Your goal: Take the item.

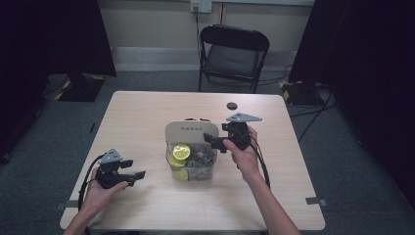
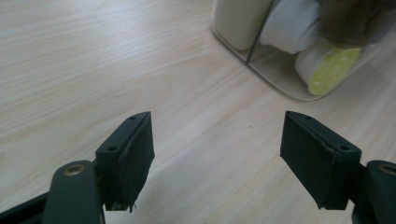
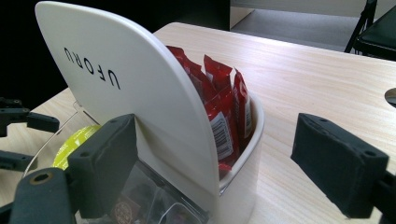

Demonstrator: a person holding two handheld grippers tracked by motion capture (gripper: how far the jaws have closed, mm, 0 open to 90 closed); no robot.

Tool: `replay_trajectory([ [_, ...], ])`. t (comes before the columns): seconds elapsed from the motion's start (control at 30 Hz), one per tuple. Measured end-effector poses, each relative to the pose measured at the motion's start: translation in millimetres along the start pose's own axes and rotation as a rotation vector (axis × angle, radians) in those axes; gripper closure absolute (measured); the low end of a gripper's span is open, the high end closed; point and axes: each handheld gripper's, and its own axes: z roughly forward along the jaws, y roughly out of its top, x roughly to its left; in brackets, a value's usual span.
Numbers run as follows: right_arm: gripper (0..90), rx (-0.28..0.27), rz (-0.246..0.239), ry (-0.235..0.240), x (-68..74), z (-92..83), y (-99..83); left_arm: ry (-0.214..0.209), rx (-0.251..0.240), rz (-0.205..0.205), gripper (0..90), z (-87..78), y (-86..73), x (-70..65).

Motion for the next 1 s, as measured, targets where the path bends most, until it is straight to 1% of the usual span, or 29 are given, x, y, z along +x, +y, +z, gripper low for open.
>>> replay_trajectory([
  [0.13, 13.7, 0.001, -0.003, -0.004, 0.1, -0.8, -0.3, -0.025, 0.005, 0.041, 25.7, 3.2, 10.0, -12.3],
  [0.2, 13.8, 0.000, -0.003, -0.006, 0.5, -1.1, -0.5, -0.039, -0.006, 0.045, 25.6, 3.7, 14.6, -16.1],
  [0.23, 13.8, 0.000, -0.003, -0.006, 0.5, -1.1, -0.5, -0.039, -0.006, 0.045, 25.6, 3.7, 14.6, -16.1],
  [0.33, 13.8, 0.003, 0.000, -0.005, 0.2, -0.8, -1.5, -0.056, -0.034, 0.058, 25.4, 0.1, 26.4, -25.9],
  [0.37, 13.8, 0.001, 0.000, -0.005, 0.1, -0.8, -1.8, -0.056, -0.034, 0.058, 25.4, 0.1, 26.4, -25.9],
  [0.4, 13.9, -0.002, -0.001, -0.005, 0.2, -0.8, -2.0, -0.067, -0.049, 0.064, 25.4, -2.5, 33.2, -30.8],
  [0.43, 13.9, -0.003, -0.003, -0.006, 0.3, -0.9, -1.9, -0.071, -0.059, 0.069, 25.4, -3.9, 36.6, -33.2],
  [0.47, 13.9, -0.005, -0.004, -0.007, 0.4, -1.0, -1.6, -0.076, -0.070, 0.077, 25.4, -5.6, 40.0, -34.8],
  [0.5, 13.9, -0.007, -0.003, -0.005, 0.2, -1.2, -1.3, -0.076, -0.070, 0.077, 25.4, -5.6, 40.0, -34.8],
  [0.53, 13.9, -0.008, -0.001, -0.004, -0.1, -1.3, -1.1, -0.082, -0.086, 0.086, 25.3, -8.2, 46.5, -38.4],
  [0.57, 13.8, -0.008, 0.001, -0.002, -0.3, -1.4, -0.9, -0.082, -0.086, 0.086, 25.3, -8.2, 46.5, -38.4],
  [0.6, 13.8, -0.008, 0.001, -0.002, -0.4, -1.3, -0.9, -0.083, -0.105, 0.097, 25.1, -10.2, 52.7, -40.6],
  [0.63, 13.8, -0.008, 0.002, -0.001, -0.4, -1.3, -0.9, -0.083, -0.105, 0.097, 25.0, -10.2, 52.7, -40.6],
  [0.67, 13.7, -0.008, 0.003, 0.000, -0.6, -1.2, -1.0, -0.090, -0.115, 0.105, 25.3, -10.5, 58.7, -42.3],
  [0.7, 13.8, -0.008, 0.004, 0.001, -0.6, -1.0, -1.0, -0.083, -0.116, 0.117, 25.5, -10.1, 61.8, -43.2],
  [0.73, 13.8, -0.007, 0.004, 0.002, -0.7, -0.9, -1.0, -0.086, -0.121, 0.122, 25.5, -9.1, 64.9, -43.9],
  [0.77, 13.8, -0.007, 0.004, 0.003, -0.7, -0.8, -1.0, -0.090, -0.127, 0.120, 25.4, -8.2, 67.7, -44.9],
  [0.87, 13.8, -0.007, 0.003, 0.005, -1.0, -0.6, -1.2, -0.099, -0.134, 0.135, 25.6, -3.9, 76.6, -48.1],
  [0.9, 13.8, -0.007, 0.004, 0.004, -1.1, -0.6, -1.2, -0.099, -0.134, 0.135, 26.1, -3.9, 76.6, -48.1],
  [0.93, 13.8, -0.007, 0.004, 0.005, -1.1, -0.5, -1.2, -0.115, -0.146, 0.134, 26.8, -1.3, 82.3, -50.6],
  [0.97, 13.8, -0.007, 0.004, 0.006, -1.2, -0.5, -1.3, -0.127, -0.149, 0.126, 27.8, -0.2, 84.7, -51.4],
  [1.0, 13.8, -0.007, 0.004, 0.007, -1.2, -0.6, -1.3, -0.128, -0.152, 0.127, 28.4, 1.1, 86.9, -52.5],
])
